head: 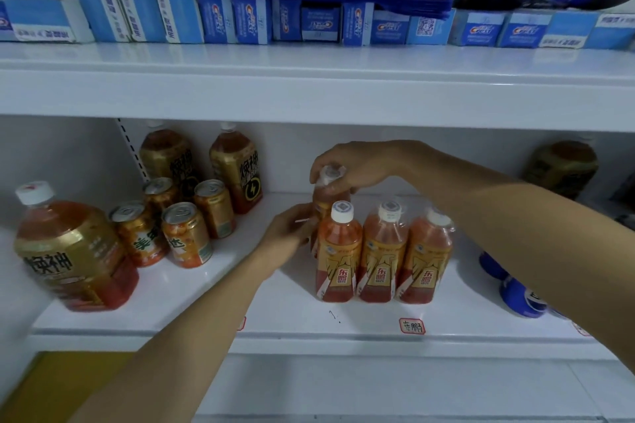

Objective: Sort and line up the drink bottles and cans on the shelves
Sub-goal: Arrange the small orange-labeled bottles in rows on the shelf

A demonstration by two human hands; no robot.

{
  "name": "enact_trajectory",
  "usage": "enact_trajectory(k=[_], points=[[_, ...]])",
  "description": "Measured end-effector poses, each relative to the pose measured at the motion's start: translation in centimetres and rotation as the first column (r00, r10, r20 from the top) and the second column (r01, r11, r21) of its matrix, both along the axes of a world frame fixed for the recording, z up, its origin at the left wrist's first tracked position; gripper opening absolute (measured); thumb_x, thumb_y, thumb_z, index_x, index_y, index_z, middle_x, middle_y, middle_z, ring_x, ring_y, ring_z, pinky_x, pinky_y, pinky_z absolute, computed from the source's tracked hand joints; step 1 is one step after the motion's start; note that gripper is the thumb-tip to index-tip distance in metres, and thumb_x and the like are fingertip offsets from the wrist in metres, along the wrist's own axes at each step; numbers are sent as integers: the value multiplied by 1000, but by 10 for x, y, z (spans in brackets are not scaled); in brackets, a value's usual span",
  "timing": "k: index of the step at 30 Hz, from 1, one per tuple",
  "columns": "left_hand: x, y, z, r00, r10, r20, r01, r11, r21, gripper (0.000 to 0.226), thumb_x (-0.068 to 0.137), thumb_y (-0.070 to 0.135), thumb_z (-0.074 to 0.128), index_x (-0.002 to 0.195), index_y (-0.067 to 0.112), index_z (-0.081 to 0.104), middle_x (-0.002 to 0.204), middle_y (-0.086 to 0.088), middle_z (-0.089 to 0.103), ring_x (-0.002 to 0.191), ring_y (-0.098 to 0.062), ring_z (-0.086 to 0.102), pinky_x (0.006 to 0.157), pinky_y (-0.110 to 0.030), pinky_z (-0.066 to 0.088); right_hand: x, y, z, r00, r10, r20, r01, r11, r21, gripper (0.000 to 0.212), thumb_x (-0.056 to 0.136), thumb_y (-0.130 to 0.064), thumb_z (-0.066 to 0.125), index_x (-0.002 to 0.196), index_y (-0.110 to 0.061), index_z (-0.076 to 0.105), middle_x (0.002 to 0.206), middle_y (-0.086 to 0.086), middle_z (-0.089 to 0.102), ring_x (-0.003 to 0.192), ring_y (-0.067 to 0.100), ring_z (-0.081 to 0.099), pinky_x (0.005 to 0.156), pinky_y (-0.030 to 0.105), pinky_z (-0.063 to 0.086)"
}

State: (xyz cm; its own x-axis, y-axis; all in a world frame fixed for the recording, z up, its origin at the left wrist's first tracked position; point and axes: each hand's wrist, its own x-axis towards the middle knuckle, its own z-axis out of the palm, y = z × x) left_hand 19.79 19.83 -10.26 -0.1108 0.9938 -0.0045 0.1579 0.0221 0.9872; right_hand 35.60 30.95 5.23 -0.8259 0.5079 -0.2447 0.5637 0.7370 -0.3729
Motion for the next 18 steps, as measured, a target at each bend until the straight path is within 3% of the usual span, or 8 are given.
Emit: enact_trajectory(k=[2,3,4,6,8,12,18], points=[[12,-6,-2,983,8,184,1,999,-48,55,97,64,40,137,32,59,134,8,68,131,-17,58,112,-48,43,2,-2,1,1000,3,8,-3,1000,-19,25,92,-39,73,115,-37,64,132,1,55,113,21,65,78,33,63],[20,-9,-2,958,6,285,12,998,-62,63,95,69,31,140,33,57,138,7,65,134,-17,56,113,-46,41,3,-2,0,1000,-2,8,3,1000,-26,24,92,-40,74,114,-38,65,131,0,55,114,22,65,78,33,63],[29,-12,-2,927,8,375,12,999,-52,64,98,68,25,138,33,61,136,3,67,131,-19,59,110,-43,46,3,-3,-1,1000,-7,8,7,1000,-30,23,92,-39,74,113,-39,65,131,0,55,115,23,65,77,33,64],[48,-17,1,828,0,561,40,997,-60,71,107,57,14,114,30,79,117,-4,76,111,-20,72,89,-35,59,4,-5,-2,1000,-9,8,9,999,-34,22,92,-40,74,111,-42,64,131,-1,55,116,23,64,78,33,64],[63,-18,1,734,-14,679,69,996,-54,73,104,52,17,95,26,85,102,-8,79,94,-21,76,75,-32,61,7,-6,-2,1000,-9,19,10,1000,-24,22,92,-40,73,111,-43,63,129,-1,55,112,23,66,82,36,63],[71,-18,0,635,-54,771,84,997,1,64,87,55,33,91,19,85,98,-12,78,89,-23,76,70,-34,62,11,-9,-1,1000,-14,23,15,1000,-21,23,92,-40,71,114,-42,63,127,-1,57,105,24,69,87,39,61],[68,-14,-9,592,-39,805,111,993,-33,78,105,53,14,97,19,84,102,-13,78,93,-25,76,73,-35,62,13,-12,-4,1000,-29,5,29,999,45,24,91,-51,69,113,-48,62,127,-8,58,109,23,68,95,43,55]])
